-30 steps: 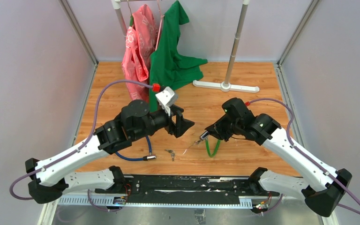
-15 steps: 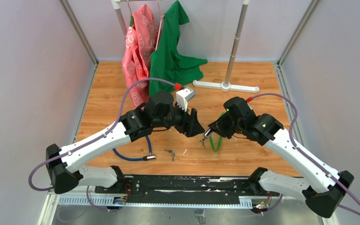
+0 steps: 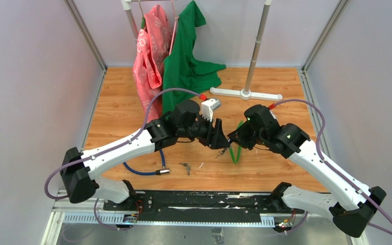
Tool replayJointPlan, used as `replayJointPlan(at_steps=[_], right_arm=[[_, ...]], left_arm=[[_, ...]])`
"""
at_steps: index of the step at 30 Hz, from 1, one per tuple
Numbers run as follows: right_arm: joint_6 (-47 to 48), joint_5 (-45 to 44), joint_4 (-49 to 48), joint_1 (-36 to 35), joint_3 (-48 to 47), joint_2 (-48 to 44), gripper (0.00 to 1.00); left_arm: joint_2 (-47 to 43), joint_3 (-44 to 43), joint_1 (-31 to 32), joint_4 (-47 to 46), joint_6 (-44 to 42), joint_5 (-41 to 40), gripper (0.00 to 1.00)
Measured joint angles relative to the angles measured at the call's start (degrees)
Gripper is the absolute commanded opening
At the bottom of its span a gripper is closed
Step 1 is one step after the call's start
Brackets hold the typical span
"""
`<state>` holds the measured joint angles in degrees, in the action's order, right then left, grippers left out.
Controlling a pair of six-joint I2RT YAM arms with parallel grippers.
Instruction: Unlock with the key
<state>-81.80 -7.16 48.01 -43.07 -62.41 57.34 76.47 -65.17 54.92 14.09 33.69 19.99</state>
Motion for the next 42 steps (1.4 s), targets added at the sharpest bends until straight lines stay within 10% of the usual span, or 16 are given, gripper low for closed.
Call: replayJointPlan(at_steps=[6,18,23,25,32,42], right_arm=[[0.15,0.00,-0.24,0.00,0.00,0.02,0.00],[0.39,-1.90,-0.57,-0.02,1.09,-0.07,0.00],[1.14,-3.04,-4.68,-0.31,5.25,-3.82,0.72],[1.95,-5.09,-6.16,-0.42,7.74,-7.13,0.84],[16.13,-13.44,-12.94,-0.44,17.64,-18.58,0.85],[47.17,-2.97,-34.27,-0.44,34.69,-33.77,0.77]], left_arm=[[2.62,1.33,0.00,-1.86,3.13,1.38,0.53],[6.19,1.97,0.20,-4.68,7.23,3.34,0.01],[6.21,1.97,0.44,-4.39,6.71,2.64,0.00],[6.16,2.21,0.44,-3.15,6.12,1.95,0.00],[0.00,10.40,0.79,-3.23,5.42,-0.11,0.00],[-17.77,23.37,0.83,-2.12,5.07,-5.68,0.00]])
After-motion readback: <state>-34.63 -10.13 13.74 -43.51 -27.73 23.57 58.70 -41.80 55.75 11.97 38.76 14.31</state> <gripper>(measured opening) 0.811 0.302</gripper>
